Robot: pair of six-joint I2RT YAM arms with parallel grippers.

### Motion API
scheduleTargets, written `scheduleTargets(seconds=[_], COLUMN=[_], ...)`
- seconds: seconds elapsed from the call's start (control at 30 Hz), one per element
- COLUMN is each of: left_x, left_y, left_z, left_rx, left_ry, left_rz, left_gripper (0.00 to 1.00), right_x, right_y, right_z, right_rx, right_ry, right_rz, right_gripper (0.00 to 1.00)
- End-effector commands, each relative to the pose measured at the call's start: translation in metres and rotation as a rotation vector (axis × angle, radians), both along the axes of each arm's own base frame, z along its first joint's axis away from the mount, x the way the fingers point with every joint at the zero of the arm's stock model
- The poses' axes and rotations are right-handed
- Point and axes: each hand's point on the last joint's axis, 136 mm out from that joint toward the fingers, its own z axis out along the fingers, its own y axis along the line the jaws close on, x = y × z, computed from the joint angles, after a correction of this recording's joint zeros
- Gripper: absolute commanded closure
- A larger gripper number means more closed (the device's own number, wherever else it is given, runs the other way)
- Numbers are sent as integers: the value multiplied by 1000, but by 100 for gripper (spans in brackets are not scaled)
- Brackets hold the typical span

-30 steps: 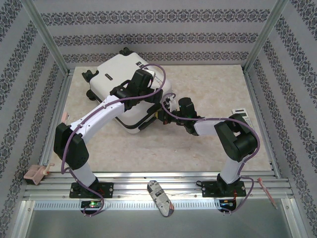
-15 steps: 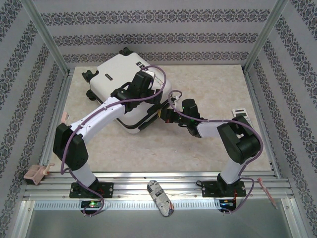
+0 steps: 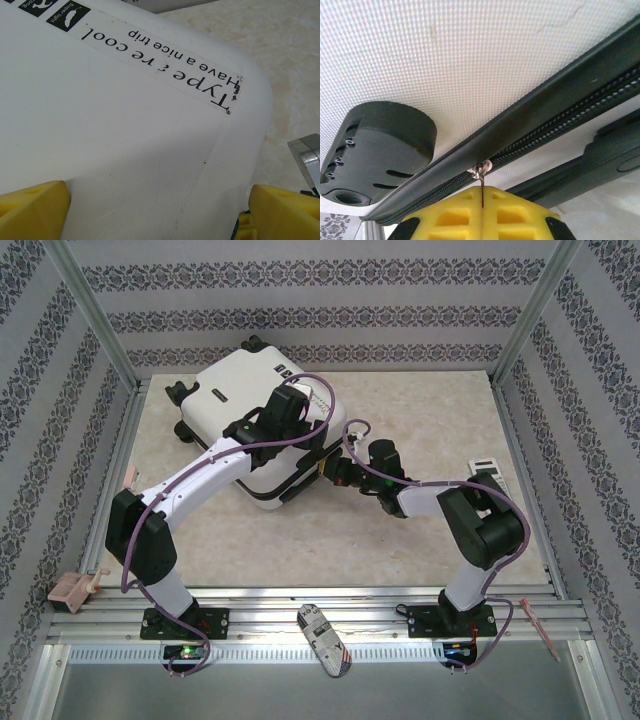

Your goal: Pack the luggage

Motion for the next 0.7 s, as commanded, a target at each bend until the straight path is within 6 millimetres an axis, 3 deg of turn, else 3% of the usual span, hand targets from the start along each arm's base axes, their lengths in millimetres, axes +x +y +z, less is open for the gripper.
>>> scheduleTargets(seconds=[0.0, 0.13, 0.4, 0.5, 0.67], left_x=[-21, -21, -24, -25, -25], left_y=[15, 16, 19, 20, 20], left_z=[-38, -39, -37, -37, -37], left_rx=[69, 68, 67, 67, 69], left_ry=[134, 135, 130, 129, 131], left_rz=[30, 32, 37, 39, 39], left_gripper=[7, 7, 7, 7, 7], right_x=[-1, -7, 3, 6, 7], right_y=[20, 26, 28, 23, -1], right_z=[16, 2, -5, -8, -6], right_rx=[24, 7, 20, 6, -14], right_ry=[-106, -87, -77, -80, -94], right_rz=[56, 64, 27, -5, -41], right_gripper=[100, 100, 100, 90, 82])
